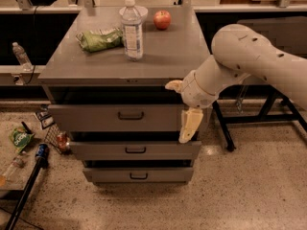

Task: Open top drawer

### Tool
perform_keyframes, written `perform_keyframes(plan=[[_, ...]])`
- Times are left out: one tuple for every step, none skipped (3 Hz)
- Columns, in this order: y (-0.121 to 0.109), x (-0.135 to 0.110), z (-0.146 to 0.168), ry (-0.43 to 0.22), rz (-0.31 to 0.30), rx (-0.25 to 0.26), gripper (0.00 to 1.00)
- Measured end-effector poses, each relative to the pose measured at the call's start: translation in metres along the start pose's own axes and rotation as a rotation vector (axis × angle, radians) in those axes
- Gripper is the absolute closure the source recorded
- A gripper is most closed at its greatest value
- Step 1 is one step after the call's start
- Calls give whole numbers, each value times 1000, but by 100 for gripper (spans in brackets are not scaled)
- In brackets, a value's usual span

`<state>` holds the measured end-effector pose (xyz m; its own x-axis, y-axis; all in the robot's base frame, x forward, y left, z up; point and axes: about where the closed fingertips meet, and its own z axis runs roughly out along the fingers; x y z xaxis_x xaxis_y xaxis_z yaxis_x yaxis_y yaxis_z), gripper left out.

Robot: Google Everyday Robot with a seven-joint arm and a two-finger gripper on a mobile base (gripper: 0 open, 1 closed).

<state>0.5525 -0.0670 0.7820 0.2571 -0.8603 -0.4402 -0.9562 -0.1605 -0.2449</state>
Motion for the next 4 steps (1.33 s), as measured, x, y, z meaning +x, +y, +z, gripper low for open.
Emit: perform_keyframes(plan=[[-1,21,11,-4,72,15,0],[-6,53,24,38,138,17,0],[-10,70,31,67,155,16,0],[-21,85,45,95,136,-10,0]])
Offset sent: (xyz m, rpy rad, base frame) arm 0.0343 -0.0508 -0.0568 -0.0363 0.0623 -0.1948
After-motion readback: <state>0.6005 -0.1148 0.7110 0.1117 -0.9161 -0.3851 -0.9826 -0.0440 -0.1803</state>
